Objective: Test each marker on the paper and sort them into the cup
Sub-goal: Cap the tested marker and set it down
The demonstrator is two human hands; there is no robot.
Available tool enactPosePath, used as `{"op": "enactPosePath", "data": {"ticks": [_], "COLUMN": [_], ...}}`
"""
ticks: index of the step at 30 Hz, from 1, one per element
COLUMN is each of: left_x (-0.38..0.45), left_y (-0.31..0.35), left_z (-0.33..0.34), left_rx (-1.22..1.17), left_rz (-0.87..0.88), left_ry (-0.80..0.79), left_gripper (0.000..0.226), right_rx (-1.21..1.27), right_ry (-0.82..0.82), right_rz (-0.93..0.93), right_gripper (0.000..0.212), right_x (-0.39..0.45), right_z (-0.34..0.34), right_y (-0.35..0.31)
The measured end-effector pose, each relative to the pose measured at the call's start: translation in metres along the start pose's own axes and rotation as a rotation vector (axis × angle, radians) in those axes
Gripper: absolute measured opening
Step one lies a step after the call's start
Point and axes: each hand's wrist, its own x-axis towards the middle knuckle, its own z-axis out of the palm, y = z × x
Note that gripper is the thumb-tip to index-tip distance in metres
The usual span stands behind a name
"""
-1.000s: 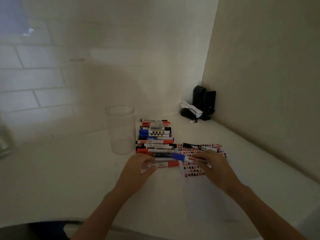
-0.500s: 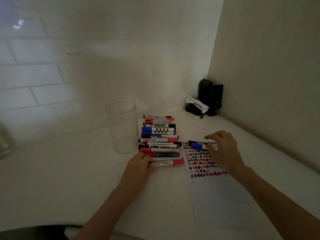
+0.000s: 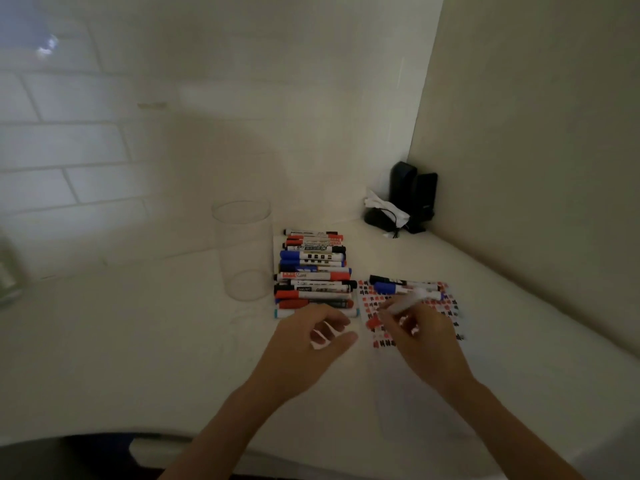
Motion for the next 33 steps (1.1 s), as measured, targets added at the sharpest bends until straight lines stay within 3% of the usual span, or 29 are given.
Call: {"op": "enactPosePath", "data": {"ticks": [3, 7, 12, 18, 25, 33], "left_x": [-0.003, -0.006, -0.005, -0.008, -0.003, -0.001], "left_y": [-0.009, 0.001, 0.003, 0.007, 0.012, 0.007], "left_z": [0.004, 0.02, 0.031, 0.029, 0.02, 0.023], "left_rx": [0.084, 0.103, 0.072, 0.015, -0.029, -0.076], "left_rz": [-0.011, 0.008, 0.054, 0.018, 0.091, 0.067], "left_ry": [0.012, -0.089, -0.156, -0.218, -0.256, -0.27], "left_gripper": [0.024, 0.032, 0.023, 0.028, 0.008, 0.009], "right_rx": [0.428, 0.606, 0.67, 0.551, 0.58, 0.634], "right_ry": [-0.071, -0.132, -0.151, -0.155, -0.148, -0.172], "right_rz": [0.379, 0.498, 0.473, 0.406, 0.315, 0.279], "right_gripper": [0.006, 0.012, 0.014, 0.026, 0.026, 0.021], "right_x": [-0.006, -0.021, -0.028, -0.026, -0.027, -0.027], "right_z": [-0.006, 0.003, 0.007, 0.005, 0.003, 0.001], "right_y": [-0.01, -0.021, -0.032, -0.033, -0.033, -0.025]}}
